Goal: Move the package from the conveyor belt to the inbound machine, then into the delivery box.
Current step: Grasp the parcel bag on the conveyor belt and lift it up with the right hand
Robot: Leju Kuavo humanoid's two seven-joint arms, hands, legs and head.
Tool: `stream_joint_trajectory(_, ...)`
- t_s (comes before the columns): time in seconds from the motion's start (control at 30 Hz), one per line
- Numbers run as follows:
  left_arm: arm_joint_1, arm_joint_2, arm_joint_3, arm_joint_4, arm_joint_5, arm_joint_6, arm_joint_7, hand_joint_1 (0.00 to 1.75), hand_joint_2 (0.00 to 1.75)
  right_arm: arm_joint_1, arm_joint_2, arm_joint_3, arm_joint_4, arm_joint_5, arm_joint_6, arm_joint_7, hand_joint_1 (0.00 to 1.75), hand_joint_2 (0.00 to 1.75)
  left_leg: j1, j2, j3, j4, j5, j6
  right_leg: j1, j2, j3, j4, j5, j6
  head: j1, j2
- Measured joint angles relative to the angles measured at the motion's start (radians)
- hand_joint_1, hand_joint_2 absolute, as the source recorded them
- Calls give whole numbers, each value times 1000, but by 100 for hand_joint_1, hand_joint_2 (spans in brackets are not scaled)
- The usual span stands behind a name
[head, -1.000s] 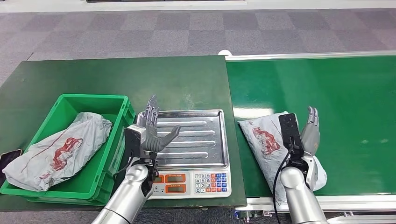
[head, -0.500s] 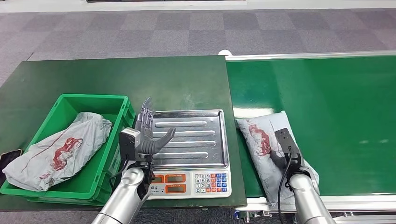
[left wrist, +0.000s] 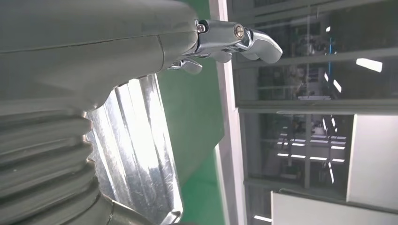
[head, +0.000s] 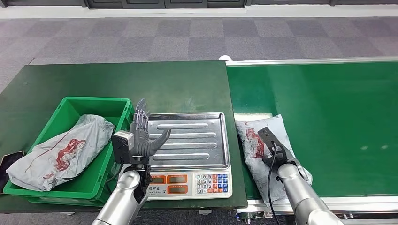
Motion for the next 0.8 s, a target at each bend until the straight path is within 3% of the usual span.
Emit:
stream_joint_trajectory(0.1, 8, 1, 0, -20, 5, 2, 1, 0, 175, -20, -3, 53, 22, 52, -1, 38, 175, 175, 0, 0, 5, 0, -2, 1, 0, 0, 6, -1, -2, 1, 0, 0)
stream_joint_trajectory(0.5, 20, 6, -1, -50, 13, 7, 2, 0, 175, -41, -26, 195, 44, 194, -62, 81, 175, 175, -1, -1, 3, 1, -4, 3, -1, -1, 7, -3, -2, 3, 0, 0)
stream_joint_trajectory(0.67, 22, 8, -2, -51, 21, 8, -4, 0, 175, -46, -61, 337, 60, 487, -128, 206, 175, 175, -2, -5, 0, 1, -4, 3, -2, -6, 6, -4, -3, 4, 0, 0)
stream_joint_trajectory(0.8, 27, 8, -2, -51, 22, 13, -14, 0, 175, -68, -91, 443, 83, 550, -93, 235, 175, 175, -3, -6, 0, 1, -4, 4, -2, -7, 6, -5, -3, 5, 0, 0)
